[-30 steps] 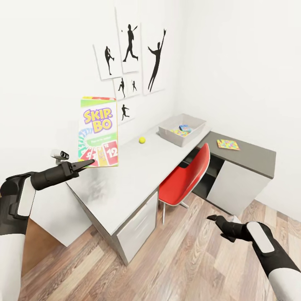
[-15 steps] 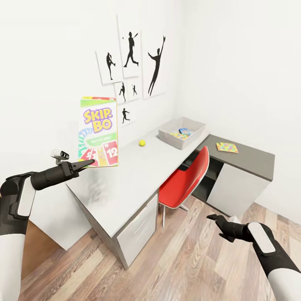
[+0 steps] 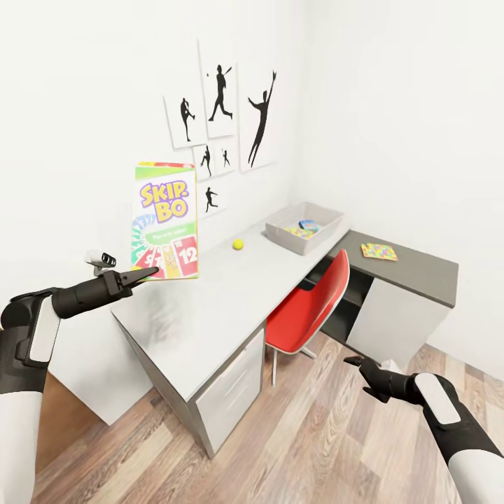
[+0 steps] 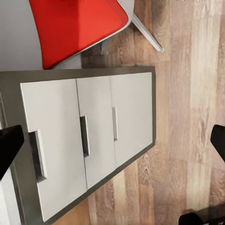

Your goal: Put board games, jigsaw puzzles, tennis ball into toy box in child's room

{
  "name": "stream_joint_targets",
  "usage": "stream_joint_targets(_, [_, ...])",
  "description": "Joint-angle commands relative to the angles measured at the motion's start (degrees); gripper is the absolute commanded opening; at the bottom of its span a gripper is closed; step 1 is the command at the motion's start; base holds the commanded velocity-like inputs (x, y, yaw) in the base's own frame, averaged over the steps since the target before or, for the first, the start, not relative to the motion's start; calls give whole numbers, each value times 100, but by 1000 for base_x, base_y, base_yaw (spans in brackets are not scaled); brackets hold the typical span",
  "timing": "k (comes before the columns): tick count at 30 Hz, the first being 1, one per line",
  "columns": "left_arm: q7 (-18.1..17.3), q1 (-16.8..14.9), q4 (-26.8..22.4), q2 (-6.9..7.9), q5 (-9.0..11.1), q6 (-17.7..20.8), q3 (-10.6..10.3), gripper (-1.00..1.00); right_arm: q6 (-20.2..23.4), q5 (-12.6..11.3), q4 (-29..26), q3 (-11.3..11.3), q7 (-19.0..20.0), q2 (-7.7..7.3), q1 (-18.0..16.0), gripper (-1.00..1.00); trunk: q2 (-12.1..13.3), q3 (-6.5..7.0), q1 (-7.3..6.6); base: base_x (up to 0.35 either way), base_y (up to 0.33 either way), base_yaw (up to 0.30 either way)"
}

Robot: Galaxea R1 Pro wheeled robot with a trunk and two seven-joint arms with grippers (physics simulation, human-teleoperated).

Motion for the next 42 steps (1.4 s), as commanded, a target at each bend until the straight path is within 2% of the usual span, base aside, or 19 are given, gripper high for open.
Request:
stream_joint_targets(1, [-11,-7,0,1,8,38,1,-100,21,-57,-2,-8,-56,1,-5,100,-11,-2,4,0,0,0])
stream_joint_targets(42, [-11,0,-2,9,21,38,9,-100,-33,-44,93,-8,-53,8,-5,100,-11,381,4,0,0,0])
